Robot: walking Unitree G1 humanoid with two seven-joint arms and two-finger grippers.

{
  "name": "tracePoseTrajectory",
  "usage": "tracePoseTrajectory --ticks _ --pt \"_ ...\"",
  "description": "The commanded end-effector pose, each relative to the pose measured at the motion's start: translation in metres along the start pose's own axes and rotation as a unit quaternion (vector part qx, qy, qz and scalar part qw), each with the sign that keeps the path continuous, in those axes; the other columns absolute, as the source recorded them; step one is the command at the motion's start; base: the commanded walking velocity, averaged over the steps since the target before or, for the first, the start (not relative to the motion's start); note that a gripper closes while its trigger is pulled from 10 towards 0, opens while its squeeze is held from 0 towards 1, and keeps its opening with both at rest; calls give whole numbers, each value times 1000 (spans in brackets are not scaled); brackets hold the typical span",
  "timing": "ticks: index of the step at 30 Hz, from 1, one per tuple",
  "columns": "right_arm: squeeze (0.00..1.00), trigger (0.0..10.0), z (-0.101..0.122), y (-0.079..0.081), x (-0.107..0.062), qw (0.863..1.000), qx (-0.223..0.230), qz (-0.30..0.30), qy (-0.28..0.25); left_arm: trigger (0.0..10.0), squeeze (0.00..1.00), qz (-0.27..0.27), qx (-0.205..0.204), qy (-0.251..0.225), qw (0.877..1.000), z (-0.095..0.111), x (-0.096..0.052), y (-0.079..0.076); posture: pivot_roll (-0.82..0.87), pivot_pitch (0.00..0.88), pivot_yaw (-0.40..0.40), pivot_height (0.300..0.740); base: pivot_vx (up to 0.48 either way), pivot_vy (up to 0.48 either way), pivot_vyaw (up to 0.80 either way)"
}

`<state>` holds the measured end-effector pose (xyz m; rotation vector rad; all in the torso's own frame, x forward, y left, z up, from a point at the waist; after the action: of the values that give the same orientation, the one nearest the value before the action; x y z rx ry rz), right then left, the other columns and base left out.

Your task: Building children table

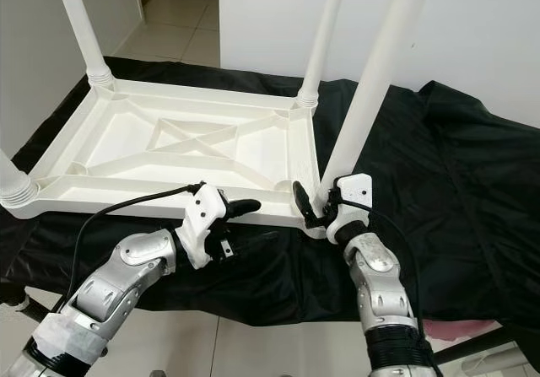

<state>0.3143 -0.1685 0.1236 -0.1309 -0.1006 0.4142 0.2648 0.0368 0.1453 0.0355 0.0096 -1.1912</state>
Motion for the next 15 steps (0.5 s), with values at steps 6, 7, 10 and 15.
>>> tracePoseTrajectory --ticks 6,7,10,15 --pt "0 9059 -3 3 5 996 -23 89 5 10000 0 -39 1 6 999 0 3 -8 1 0 -49 740 0 0 0" --pt "0 9059 -3 2 6 995 -23 97 6 10000 0 -42 1 10 999 -2 3 -10 1 0 -49 740 0 0 0" --pt "0 7725 -5 1 8 994 -30 104 10 10000 0 -46 1 14 999 -3 3 -11 1 0 -49 740 0 0 0" --pt "0 0 -6 0 9 993 -40 114 9 10000 0 -47 5 17 999 -3 3 -12 9 0 -55 740 0 0 0"
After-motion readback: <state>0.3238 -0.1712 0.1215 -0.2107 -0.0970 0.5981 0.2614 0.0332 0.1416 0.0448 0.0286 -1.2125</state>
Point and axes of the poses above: a point about 5 cm out from each wrist's last joint towards the gripper, its own x axis pointing out of the wrist towards the gripper, its own z axis along the axis of the wrist's last joint, y = z × x, the point moved 2 cm from there along x, pointing out of the wrist towards the gripper, and after that the axes turned 5 degrees about -x, right-handed, at the moved point
